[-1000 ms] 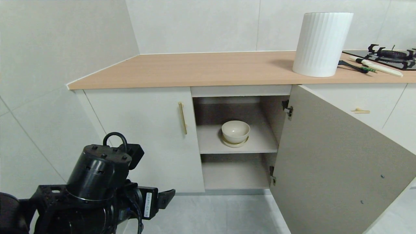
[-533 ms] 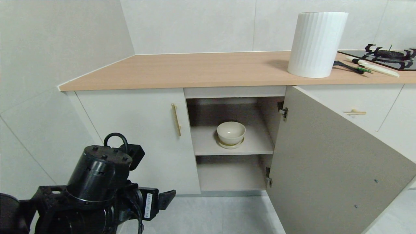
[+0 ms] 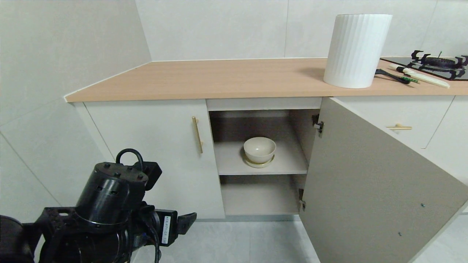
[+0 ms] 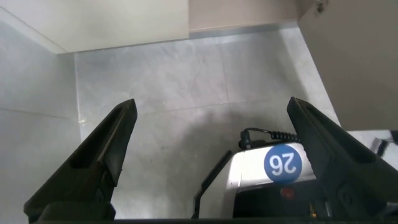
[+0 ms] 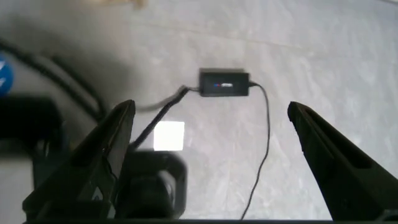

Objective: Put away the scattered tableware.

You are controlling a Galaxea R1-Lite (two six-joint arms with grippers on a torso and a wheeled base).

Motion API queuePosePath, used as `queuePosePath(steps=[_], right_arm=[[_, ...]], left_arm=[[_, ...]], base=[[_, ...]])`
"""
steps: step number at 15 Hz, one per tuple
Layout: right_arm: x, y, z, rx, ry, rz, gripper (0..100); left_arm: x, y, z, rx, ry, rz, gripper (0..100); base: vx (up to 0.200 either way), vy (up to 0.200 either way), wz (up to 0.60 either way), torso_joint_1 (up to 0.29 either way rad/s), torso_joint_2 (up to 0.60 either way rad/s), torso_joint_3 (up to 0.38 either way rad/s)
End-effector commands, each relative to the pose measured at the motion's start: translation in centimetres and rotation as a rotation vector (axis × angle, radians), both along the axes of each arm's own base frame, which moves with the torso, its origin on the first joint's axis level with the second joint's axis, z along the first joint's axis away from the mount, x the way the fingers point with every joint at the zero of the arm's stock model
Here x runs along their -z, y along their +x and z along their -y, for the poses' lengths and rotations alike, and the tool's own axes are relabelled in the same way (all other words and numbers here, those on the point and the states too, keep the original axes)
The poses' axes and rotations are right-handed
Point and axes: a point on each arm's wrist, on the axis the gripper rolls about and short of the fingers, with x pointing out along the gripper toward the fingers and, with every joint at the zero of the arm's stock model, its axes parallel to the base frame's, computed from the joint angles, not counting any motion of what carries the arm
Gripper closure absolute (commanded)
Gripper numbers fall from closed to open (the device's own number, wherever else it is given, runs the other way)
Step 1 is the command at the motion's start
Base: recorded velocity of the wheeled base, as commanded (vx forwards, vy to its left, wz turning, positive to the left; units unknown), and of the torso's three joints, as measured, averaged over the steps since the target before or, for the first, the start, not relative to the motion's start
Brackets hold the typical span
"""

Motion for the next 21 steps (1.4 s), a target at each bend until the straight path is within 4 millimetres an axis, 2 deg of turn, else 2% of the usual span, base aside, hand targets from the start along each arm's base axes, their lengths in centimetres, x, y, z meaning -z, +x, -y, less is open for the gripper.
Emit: queuePosePath(steps=[1, 5, 8, 12, 16, 21], right_arm=[[0.4, 1.3, 0.8, 0.067, -0.005, 0.004, 0], [2.2, 4.7, 1.9, 0.126, 0.013, 0.079, 0], [2.7, 6.3, 2.4, 0.107, 0.096, 0.098, 0], [2.3, 6.8, 2.2, 0.026, 0.214, 0.155, 0], [2.3, 6.8, 2.0, 0.002, 0.233, 0.163, 0], [3.1, 6.6, -0.1, -0.099, 0.286, 0.123, 0]], left_arm=[[0.0, 0.0, 0.0, 0.000, 0.000, -0.001, 0], [0.0, 0.0, 0.0, -0.001, -0.002, 0.001, 0], [0.0, 0.0, 0.0, 0.000, -0.001, 0.001, 0], [0.0, 0.0, 0.0, 0.000, -0.001, 0.001, 0], [0.0, 0.0, 0.0, 0.000, 0.000, -0.001, 0], [-0.1, 0.0, 0.0, 0.000, -0.002, 0.002, 0]], base=[[0.000, 0.000, 0.00, 0.000, 0.00, 0.000], [0.000, 0.000, 0.00, 0.000, 0.00, 0.000], [0.000, 0.000, 0.00, 0.000, 0.00, 0.000], [0.000, 0.000, 0.00, 0.000, 0.00, 0.000], [0.000, 0.000, 0.00, 0.000, 0.00, 0.000], [0.000, 0.000, 0.00, 0.000, 0.00, 0.000]])
